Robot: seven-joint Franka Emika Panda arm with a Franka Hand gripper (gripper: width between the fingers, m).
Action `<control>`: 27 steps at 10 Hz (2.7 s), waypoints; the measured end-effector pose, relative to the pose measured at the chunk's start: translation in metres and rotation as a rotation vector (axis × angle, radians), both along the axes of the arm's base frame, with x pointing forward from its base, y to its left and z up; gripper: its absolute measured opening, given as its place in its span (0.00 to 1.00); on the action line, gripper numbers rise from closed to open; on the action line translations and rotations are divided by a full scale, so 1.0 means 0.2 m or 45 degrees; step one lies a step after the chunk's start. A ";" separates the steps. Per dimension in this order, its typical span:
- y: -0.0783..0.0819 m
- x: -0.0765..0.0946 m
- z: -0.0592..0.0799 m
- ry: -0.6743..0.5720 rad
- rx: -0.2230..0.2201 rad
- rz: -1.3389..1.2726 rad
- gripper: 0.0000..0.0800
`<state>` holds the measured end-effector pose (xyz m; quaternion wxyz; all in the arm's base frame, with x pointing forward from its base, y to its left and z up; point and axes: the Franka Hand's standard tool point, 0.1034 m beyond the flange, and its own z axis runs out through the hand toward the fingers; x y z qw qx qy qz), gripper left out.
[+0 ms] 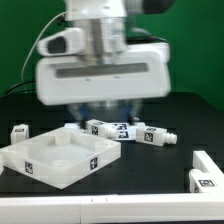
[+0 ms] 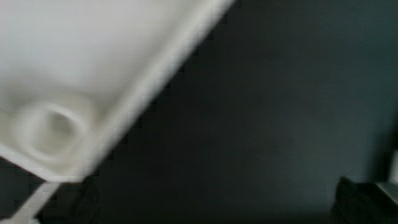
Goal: Assemble square table
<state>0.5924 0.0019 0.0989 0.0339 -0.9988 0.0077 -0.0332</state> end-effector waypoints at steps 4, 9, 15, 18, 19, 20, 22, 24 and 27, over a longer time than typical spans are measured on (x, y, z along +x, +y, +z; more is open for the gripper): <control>-0.01 -0.02 -0.02 0.005 -0.001 -0.001 0.81; 0.22 0.18 -0.14 -0.034 0.023 -0.024 0.81; 0.37 0.21 -0.25 -0.036 0.024 -0.044 0.81; 0.45 0.18 -0.34 -0.016 0.022 -0.057 0.81; 0.45 0.17 -0.36 -0.008 0.020 -0.055 0.81; 0.45 0.17 -0.36 -0.011 0.020 -0.057 0.81; 0.43 0.18 -0.37 -0.031 0.017 -0.048 0.81; 0.38 0.17 -0.37 -0.071 0.007 -0.019 0.81; 0.23 0.06 -0.36 -0.055 -0.019 -0.014 0.81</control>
Offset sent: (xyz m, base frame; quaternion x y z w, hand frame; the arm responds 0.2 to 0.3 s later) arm 0.0000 0.0000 0.0000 0.0000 0.0000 0.0000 1.0000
